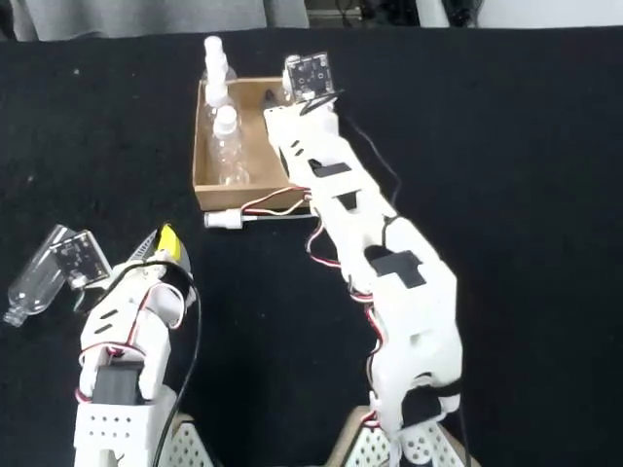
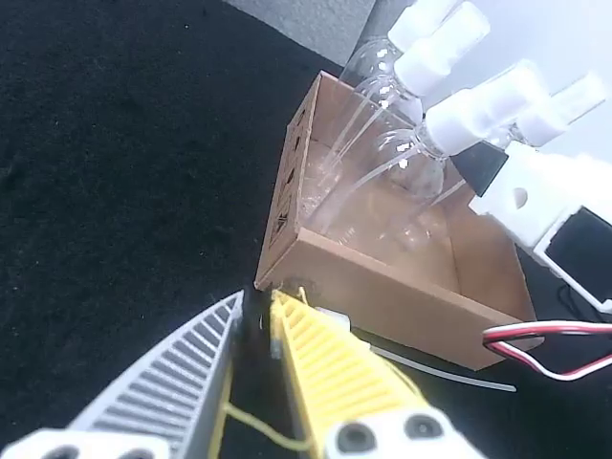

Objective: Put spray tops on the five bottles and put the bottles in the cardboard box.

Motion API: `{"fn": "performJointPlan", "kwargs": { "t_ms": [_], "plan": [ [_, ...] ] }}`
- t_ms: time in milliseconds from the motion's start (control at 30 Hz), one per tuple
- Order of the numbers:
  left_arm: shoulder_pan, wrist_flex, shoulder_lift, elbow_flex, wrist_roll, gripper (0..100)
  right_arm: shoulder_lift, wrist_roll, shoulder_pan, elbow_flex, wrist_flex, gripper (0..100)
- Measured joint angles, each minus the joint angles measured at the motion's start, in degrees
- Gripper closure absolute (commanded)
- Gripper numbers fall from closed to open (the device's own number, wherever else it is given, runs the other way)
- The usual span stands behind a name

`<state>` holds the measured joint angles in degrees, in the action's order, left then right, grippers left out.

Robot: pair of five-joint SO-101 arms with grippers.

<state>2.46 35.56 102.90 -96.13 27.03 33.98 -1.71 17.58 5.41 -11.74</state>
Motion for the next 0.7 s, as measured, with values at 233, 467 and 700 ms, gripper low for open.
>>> {"fn": "performJointPlan", "kwargs": {
  "t_ms": [233, 467, 700],
  "plan": [
    [0.0, 0.0, 0.0, 0.0, 0.0, 96, 0.0, 0.0, 0.0, 0.0, 0.0, 75.5],
    [0.0, 0.0, 0.0, 0.0, 0.0, 96, 0.0, 0.0, 0.0, 0.0, 0.7, 75.4],
    [0.0, 0.0, 0.0, 0.0, 0.0, 96, -0.1, 0.0, 0.0, 0.0, 4.8, 75.4]
  ]
}}
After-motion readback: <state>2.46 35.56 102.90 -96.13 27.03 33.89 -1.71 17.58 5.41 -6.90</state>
